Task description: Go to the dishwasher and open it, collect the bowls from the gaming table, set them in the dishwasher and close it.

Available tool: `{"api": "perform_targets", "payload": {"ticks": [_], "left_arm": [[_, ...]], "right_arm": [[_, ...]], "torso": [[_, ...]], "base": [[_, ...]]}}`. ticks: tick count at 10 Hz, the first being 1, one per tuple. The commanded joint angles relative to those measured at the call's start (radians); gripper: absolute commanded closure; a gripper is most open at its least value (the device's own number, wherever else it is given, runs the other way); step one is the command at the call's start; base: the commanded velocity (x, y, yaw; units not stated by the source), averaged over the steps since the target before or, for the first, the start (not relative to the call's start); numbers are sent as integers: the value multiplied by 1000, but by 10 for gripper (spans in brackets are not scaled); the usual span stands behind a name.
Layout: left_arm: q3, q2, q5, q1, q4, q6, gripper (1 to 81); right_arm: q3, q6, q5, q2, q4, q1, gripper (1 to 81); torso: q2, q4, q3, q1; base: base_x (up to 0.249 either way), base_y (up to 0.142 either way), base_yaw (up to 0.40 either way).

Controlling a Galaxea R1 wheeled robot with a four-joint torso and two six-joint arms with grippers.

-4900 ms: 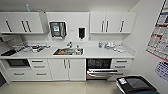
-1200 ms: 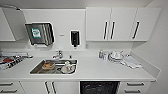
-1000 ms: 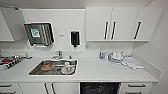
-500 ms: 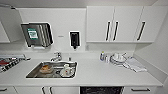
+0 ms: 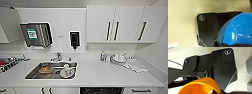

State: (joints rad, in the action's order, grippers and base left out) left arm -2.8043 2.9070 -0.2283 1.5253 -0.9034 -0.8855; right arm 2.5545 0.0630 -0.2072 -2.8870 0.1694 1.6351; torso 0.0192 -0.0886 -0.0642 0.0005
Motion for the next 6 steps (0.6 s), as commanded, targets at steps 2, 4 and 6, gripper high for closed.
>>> {"api": "perform_targets", "payload": {"ticks": [2, 4, 6], "left_arm": [[-5, -35, -37, -35, -8, -1, 811], [0, -52, -72, -33, -11, -4, 811], [47, -80, -88, -29, -12, -4, 811]], "right_arm": [[-110, 0, 57, 68, 7, -30, 811], [-223, 9, 57, 141, 4, -31, 811], [-237, 9, 55, 161, -4, -33, 811]], "torso": [[0, 0, 0, 0], [0, 0, 0, 0], [0, 0, 0, 0]], "base": [[0, 0, 0], [0, 0, 0], [0, 0, 0]]}}
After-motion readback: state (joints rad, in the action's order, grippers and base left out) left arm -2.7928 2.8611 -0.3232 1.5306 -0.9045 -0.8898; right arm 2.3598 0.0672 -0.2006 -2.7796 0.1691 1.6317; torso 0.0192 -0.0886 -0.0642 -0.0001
